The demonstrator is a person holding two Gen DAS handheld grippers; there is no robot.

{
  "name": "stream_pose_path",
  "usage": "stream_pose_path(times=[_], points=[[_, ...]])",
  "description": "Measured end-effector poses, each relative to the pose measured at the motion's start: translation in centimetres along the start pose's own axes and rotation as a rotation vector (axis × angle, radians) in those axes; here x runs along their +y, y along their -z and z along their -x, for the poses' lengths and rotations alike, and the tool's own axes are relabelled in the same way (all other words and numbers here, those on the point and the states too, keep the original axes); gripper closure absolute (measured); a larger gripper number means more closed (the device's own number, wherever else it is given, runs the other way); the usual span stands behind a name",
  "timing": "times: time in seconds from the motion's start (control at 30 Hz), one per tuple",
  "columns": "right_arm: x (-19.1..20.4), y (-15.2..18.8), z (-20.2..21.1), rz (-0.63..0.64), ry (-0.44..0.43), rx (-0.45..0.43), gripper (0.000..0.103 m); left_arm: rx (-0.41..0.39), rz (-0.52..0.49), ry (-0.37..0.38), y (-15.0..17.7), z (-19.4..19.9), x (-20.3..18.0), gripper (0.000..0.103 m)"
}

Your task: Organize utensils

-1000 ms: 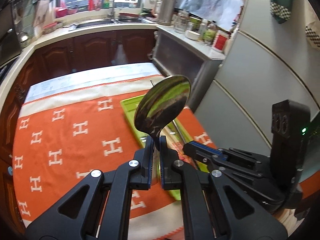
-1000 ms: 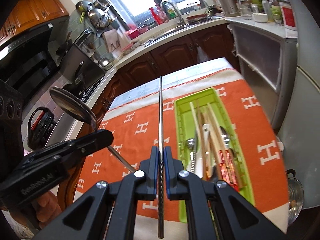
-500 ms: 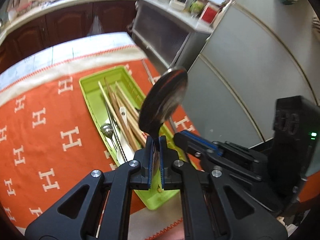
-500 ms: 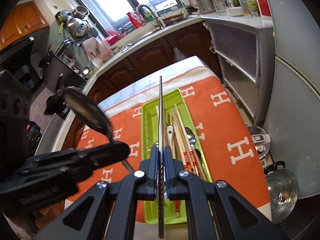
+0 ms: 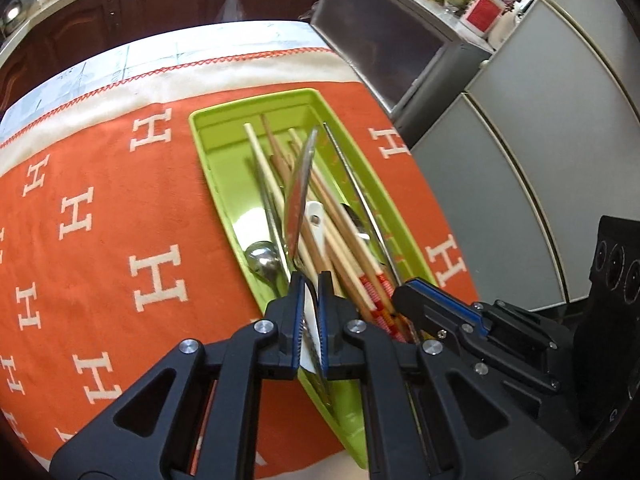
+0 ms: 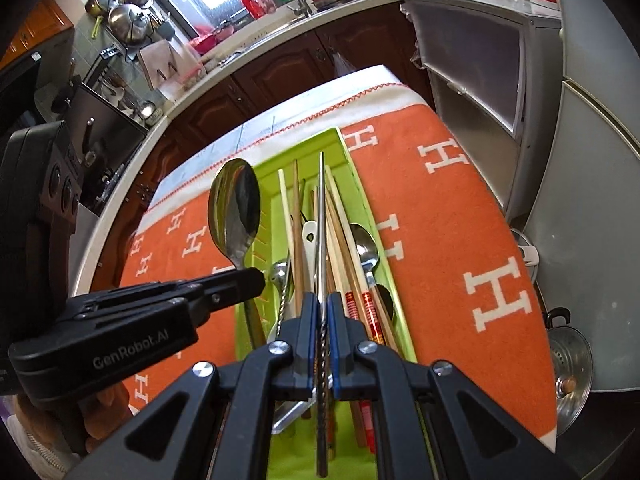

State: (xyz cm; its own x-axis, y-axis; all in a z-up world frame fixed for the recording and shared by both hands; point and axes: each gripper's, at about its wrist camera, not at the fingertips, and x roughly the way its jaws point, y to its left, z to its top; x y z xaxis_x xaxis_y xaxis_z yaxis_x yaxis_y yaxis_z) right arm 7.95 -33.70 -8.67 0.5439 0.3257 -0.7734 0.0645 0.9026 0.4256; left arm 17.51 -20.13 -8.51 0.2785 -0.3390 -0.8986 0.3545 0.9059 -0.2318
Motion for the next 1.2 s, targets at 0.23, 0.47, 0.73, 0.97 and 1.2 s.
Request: stream_pose_path(times=[0.23,0.47,0.73,0.97,1.2], points=[[0.6,-1.4,-1.6,0.039,0.046,0.025,0.097,0.028,0.020,-0.005,-0.8,-0.6,1.5,0.099],[0.8,-1.9,-2.1,0.036,0.048,0.038,0.097,0.019,0.018,-0.016,0.0,1.2,2.1,0.094],[1.4,-1.6,-1.6,0.037,0.037,0.037,0.097,-0.028,0.035,-0.034,0.6,4.0,3.0,0.075],[2.5,-1.0,-0.9,0.052,0.024,0.040,0.097,-0.062,0.028,-0.080,2.4,6.3,3.9,0.074],[3.8,0.3,-0.1,0.066,0.009,0.053,0.097,-0.111,0.054,-0.147,5.1,8.1,5.1,0.053]])
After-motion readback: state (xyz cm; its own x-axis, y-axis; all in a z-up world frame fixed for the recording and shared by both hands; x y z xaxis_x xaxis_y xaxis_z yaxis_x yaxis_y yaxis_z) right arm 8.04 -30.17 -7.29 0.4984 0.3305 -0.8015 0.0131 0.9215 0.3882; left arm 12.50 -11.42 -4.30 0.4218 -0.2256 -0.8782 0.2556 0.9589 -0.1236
